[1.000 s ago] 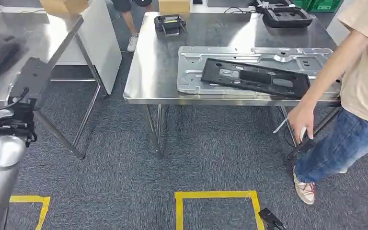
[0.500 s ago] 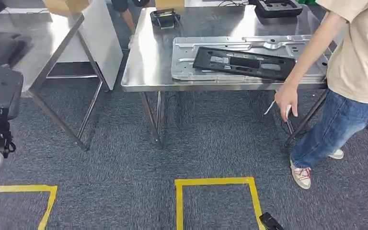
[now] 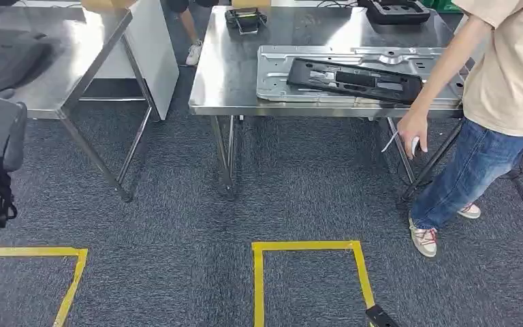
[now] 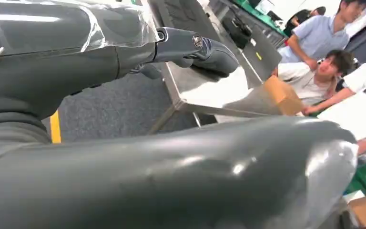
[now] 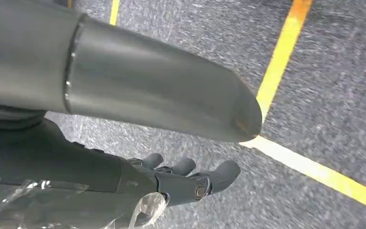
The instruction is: Take the parts from the cabinet and place them on the table.
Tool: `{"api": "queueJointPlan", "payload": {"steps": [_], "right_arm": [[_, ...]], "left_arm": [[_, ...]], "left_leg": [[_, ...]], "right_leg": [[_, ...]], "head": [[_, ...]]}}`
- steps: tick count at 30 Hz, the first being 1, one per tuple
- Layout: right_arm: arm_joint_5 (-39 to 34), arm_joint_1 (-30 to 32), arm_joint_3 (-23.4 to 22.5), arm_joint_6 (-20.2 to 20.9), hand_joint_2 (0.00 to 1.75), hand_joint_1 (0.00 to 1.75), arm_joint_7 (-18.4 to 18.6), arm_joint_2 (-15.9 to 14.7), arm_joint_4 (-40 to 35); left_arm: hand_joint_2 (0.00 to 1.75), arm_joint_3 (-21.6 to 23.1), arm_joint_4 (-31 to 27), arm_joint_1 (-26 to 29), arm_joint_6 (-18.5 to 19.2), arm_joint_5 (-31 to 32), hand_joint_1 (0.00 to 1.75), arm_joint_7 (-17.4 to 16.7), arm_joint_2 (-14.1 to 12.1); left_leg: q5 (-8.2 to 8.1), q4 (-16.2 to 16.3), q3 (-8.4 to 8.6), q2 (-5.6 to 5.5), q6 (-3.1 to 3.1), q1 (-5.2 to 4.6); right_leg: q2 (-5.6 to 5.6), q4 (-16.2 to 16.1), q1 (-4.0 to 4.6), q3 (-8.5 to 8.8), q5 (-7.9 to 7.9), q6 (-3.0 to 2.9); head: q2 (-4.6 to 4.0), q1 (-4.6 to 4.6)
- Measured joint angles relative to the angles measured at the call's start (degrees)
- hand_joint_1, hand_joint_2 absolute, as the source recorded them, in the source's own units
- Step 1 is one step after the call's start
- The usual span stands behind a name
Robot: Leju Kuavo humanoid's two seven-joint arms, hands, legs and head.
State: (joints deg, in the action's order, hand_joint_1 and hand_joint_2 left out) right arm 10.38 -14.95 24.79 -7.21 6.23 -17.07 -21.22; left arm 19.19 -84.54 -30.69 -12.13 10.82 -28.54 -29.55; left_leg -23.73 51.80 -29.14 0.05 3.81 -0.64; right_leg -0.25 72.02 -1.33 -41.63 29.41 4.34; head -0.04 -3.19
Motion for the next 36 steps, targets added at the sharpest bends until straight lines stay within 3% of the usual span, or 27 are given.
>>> {"api": "queueJointPlan", "payload": {"steps": [1,2,3,4,5,6,7,16,20,23,24,25,27,29,30,31,32,33,34,35,36], "right_arm": [[0.0,0.0,0.0,0.0,0.00,0.00,0.0,0.0,0.0],[0.0,0.1,0.0,0.0,0.00,0.00,-0.1,0.0,0.0],[0.0,0.0,-0.1,0.0,0.00,0.00,-0.3,0.0,0.0],[0.1,0.0,-0.1,0.0,0.00,0.00,-0.4,0.0,0.0],[0.2,-0.1,-0.3,0.0,0.00,0.00,-0.4,0.0,0.0],[0.3,-0.1,-0.4,0.0,0.00,0.00,-0.6,0.2,0.0],[0.3,-0.1,-0.5,0.0,0.00,0.00,-0.6,0.3,0.0],[0.2,0.5,-1.0,-0.2,0.00,0.00,-0.9,0.9,0.0],[0.2,0.7,-1.3,-0.2,0.00,0.00,-0.9,1.4,0.0],[0.2,0.7,-1.4,-0.2,0.00,0.00,-0.9,1.6,0.0],[0.3,0.7,-1.4,-0.2,0.00,0.00,-0.9,1.4,0.0],[0.3,0.8,-1.4,-0.2,0.00,0.00,-0.9,1.5,0.0],[0.3,0.8,-1.4,-0.2,0.00,0.00,-1.0,1.6,0.0],[0.3,0.9,-1.4,-0.2,0.00,0.00,-1.0,1.6,0.0],[0.3,1.1,-1.4,-0.2,0.00,0.00,-1.0,1.6,0.0],[0.3,1.2,-1.4,-0.2,0.00,0.00,-1.0,1.6,0.0],[0.3,1.2,-1.4,-0.2,0.00,0.00,-1.0,1.6,0.0],[0.3,1.2,-1.5,-0.2,0.00,0.00,-1.0,1.6,0.0],[0.3,1.2,-1.5,-0.2,0.00,0.00,-1.0,1.6,0.0],[0.3,1.3,-1.5,-0.2,0.00,0.00,-1.0,1.6,0.0],[0.3,1.3,-1.5,-0.2,0.00,0.00,-0.9,1.9,0.0]], "left_arm": [[0.00,0.0,0.0,0.0,0.2,-0.3,0.00,0.2,0.0],[0.00,0.0,0.0,0.0,0.4,-0.9,0.00,0.5,0.0],[0.00,-0.1,-0.2,0.0,0.7,-1.5,0.00,0.9,0.0],[0.00,-0.1,-0.3,0.0,0.7,-1.8,0.00,0.9,0.0],[0.00,-0.2,-0.3,-0.2,1.0,-2.3,0.00,1.0,-0.1],[0.00,-0.2,-0.5,-0.1,1.3,-2.6,0.00,1.2,-0.1],[0.00,-0.2,-0.6,0.0,1.4,-2.8,0.00,1.3,-0.1],[0.00,-0.2,-0.6,0.0,-0.1,-0.8,0.00,0.7,-0.1],[0.00,-0.2,-0.6,0.0,-0.9,0.2,0.00,0.2,-0.1],[0.00,-0.2,-0.6,-0.1,-1.2,0.4,0.00,-0.2,-0.1],[0.00,-0.2,-0.7,-0.1,-1.3,0.6,0.00,-0.2,-0.1],[0.00,-0.2,-0.7,-0.1,-1.5,0.7,0.00,-0.2,-0.1],[0.00,-0.2,-0.8,-0.2,-1.6,0.8,0.00,-0.2,0.0],[0.00,-0.1,-0.8,0.0,-1.6,1.0,0.00,-0.2,0.1],[0.00,0.0,-0.8,0.2,-1.7,1.0,0.00,-0.2,0.1],[0.00,0.0,-0.8,0.2,-1.7,1.0,0.00,-0.2,0.2],[0.00,0.1,-0.8,0.2,-1.7,1.0,0.00,-0.2,0.2],[0.00,0.1,-0.8,0.2,-1.7,1.0,0.00,-0.2,0.2],[0.00,0.1,-0.8,0.2,-1.7,1.0,0.00,-0.2,0.2],[0.00,0.1,-0.8,0.1,-1.7,1.0,0.00,-0.2,0.2],[0.00,0.0,-0.8,0.0,-1.8,1.0,0.00,-0.2,0.2]], "left_leg": [[0.05,0.2,-0.13,-0.01,-0.04,0.00],[0.05,0.5,-0.22,-0.01,-0.07,0.00],[-0.08,0.9,-0.28,0.05,-0.26,0.00],[-0.03,0.9,-0.55,0.18,-0.48,-0.08],[0.01,1.1,-0.88,0.14,-0.71,-0.27],[-0.37,1.5,-1.17,0.20,-0.79,-0.36],[-0.42,1.5,-1.16,0.26,0.13,-0.28],[0.29,1.1,-1.18,0.29,-0.97,0.23],[0.14,1.5,-1.39,0.27,-0.81,0.12],[0.29,1.3,-1.42,0.25,-0.69,-0.12],[0.97,0.1,-0.86,0.31,-0.74,0.64],[1.22,-0.3,-0.61,0.37,-0.79,0.83],[1.33,-0.3,-0.71,0.46,-0.55,1.01],[1.33,-0.3,-0.80,0.45,-0.56,1.03],[1.32,-0.3,-0.80,0.44,-0.58,1.10],[1.30,-0.2,-0.80,0.41,-0.62,1.21],[1.24,-0.1,-0.80,0.38,-0.77,1.41],[1.04,0.2,-0.79,0.37,-1.20,1.73],[0.78,0.6,-0.81,0.37,-1.63,2.00],[0.34,1.2,-0.80,0.43,-2.31,2.37],[0.43,1.1,-1.11,0.28,-2.87,1.63]], "right_leg": [[0.00,-3.0,0.01,2.08,-1.19,-0.14],[0.00,-8.9,0.01,6.05,-3.35,-0.36],[0.02,-17.2,0.02,10.87,-5.07,-0.76],[0.09,-18.3,0.21,11.57,-3.82,-1.08],[0.08,-18.3,0.70,11.21,-4.49,-1.32],[0.06,-18.4,0.47,10.97,-4.58,-1.49],[0.07,-18.3,0.58,10.94,-4.56,-1.48],[0.17,-18.3,1.15,10.75,-4.81,-2.06],[0.08,-18.3,1.03,10.72,-4.82,-2.04],[0.00,-18.7,0.84,10.81,-5.12,-1.65],[0.06,-18.6,1.39,10.81,-4.91,-1.50],[0.17,-17.6,1.06,10.47,-4.09,-1.26],[0.28,-9.2,0.90,6.64,0.72,-0.88],[0.26,-0.6,0.59,2.48,4.00,-0.30],[0.26,2.1,0.40,1.03,4.35,-0.05],[0.25,1.6,0.20,1.12,3.62,0.14],[0.25,-2.1,-0.10,2.69,1.18,0.49],[0.22,-8.5,-0.47,5.70,-2.19,0.88],[0.21,-13.5,-0.78,8.17,-4.55,1.33],[0.36,-18.2,-0.92,10.46,-5.05,1.71],[0.95,-16.9,-0.56,9.96,-4.81,1.60]], "head": [[0.00,0.02],[0.00,0.02],[0.00,0.00],[0.00,0.02],[-0.02,0.02],[0.00,0.04],[0.00,0.02],[0.00,-0.02],[0.00,-0.02],[0.00,-0.02],[0.00,0.00],[-0.02,0.04],[0.00,0.18],[0.00,0.20],[0.00,0.19],[0.00,0.18],[0.00,0.20],[0.00,0.17],[0.00,0.20],[0.00,0.17],[-0.02,0.31]]}}
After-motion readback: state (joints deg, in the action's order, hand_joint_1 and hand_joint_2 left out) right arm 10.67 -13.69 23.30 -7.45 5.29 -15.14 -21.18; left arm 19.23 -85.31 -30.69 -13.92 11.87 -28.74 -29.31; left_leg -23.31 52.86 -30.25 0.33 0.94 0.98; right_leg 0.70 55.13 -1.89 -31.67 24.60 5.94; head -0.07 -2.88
